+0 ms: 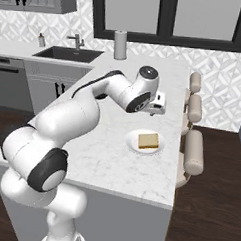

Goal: Start the toaster. Once the lever pops up, take the bread to the plate on the dining counter.

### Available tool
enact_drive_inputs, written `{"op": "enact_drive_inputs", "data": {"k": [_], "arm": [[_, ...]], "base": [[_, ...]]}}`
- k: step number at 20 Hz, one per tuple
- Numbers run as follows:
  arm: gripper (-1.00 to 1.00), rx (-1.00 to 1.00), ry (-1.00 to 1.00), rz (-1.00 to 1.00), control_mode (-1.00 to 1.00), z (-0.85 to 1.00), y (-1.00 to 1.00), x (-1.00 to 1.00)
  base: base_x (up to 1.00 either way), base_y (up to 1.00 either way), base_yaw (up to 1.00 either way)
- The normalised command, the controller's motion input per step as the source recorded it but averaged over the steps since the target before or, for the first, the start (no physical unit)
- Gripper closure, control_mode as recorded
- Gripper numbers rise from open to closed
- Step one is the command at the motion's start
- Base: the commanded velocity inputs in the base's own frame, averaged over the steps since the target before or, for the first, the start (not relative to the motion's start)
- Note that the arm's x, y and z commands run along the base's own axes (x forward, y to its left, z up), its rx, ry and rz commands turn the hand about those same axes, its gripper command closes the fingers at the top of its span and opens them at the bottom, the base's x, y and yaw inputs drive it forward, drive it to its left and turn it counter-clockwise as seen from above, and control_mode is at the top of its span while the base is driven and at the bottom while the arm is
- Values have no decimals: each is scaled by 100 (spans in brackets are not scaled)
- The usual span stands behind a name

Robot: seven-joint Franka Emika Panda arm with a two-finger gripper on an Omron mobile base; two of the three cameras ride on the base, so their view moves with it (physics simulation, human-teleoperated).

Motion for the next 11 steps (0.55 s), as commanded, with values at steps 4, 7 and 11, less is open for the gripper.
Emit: {"op": "enact_drive_inputs", "data": {"k": [4,7,11], "arm": [[-100,-3,0,0,-100,2,55,-54],[-100,0,0,2,-100,0,55,-46],[-100,0,0,1,-100,0,57,-32]], "base": [[0,0,0],[0,0,0],[0,0,0]]}}
